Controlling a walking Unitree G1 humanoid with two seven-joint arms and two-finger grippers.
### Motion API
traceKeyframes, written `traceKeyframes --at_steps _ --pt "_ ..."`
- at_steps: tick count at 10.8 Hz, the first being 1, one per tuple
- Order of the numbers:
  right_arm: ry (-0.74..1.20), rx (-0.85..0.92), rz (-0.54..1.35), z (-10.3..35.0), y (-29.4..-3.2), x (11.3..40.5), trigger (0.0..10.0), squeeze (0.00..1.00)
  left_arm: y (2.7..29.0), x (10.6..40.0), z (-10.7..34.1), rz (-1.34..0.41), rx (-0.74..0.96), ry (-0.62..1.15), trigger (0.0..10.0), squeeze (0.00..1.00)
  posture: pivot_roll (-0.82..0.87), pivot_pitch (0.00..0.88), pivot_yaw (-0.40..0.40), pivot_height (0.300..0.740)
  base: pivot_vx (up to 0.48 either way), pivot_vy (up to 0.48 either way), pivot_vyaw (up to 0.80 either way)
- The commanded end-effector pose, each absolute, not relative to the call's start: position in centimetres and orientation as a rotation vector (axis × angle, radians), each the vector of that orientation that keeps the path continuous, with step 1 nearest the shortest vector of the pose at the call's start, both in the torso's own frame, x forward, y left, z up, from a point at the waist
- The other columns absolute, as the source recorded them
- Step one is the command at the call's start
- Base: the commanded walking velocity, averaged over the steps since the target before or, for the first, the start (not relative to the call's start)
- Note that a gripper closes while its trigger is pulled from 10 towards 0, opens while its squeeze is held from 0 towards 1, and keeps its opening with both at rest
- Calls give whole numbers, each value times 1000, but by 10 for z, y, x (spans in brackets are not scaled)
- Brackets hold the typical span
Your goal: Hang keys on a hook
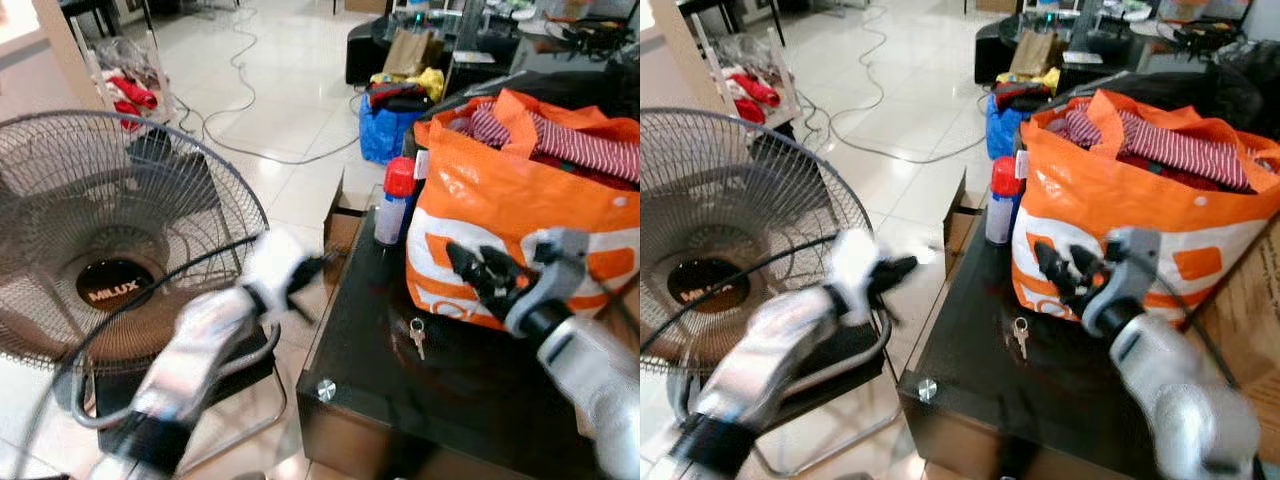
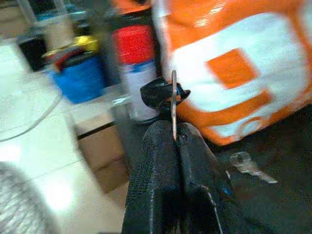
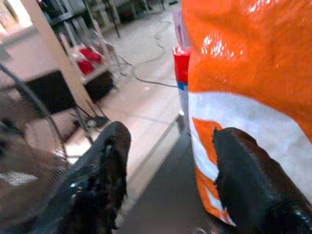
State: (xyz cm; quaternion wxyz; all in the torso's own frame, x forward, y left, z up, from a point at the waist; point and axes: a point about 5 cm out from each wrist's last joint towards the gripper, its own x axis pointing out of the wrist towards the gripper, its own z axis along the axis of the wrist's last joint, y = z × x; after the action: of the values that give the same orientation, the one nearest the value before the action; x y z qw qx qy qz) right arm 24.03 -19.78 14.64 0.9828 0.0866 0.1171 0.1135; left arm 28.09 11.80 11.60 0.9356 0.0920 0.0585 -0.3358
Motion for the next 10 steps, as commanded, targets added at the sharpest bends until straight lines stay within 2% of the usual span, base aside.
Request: traceKeyframes --at_steps 1,2,3,4,7,10 --pt "207 95 196 147 -192 239 10000 1000 126 279 121 -604 229 103 10000 0 -67 0 38 740 0 0 0" --pt "194 55 83 134 -188 239 10000 1000 133 270 120 -493 251 82 10000 0 -54 0 26 740 0 0 0" --pt "204 56 41 129 -189 240 10000 1000 134 269 120 -458 245 79 10000 0 -50 0 21 740 0 0 0" --pt "186 -41 -15 122 -192 239 10000 1000 134 262 116 -419 268 79 10000 0 -46 0 10 740 0 0 0" --pt "217 -73 -49 108 -193 235 10000 1000 125 252 109 -396 252 99 10000 0 -50 0 4 740 0 0 -800" --pt "194 -37 -52 107 -189 238 10000 1000 126 255 116 -291 184 -5 10000 0 -50 0 8 740 0 0 -800"
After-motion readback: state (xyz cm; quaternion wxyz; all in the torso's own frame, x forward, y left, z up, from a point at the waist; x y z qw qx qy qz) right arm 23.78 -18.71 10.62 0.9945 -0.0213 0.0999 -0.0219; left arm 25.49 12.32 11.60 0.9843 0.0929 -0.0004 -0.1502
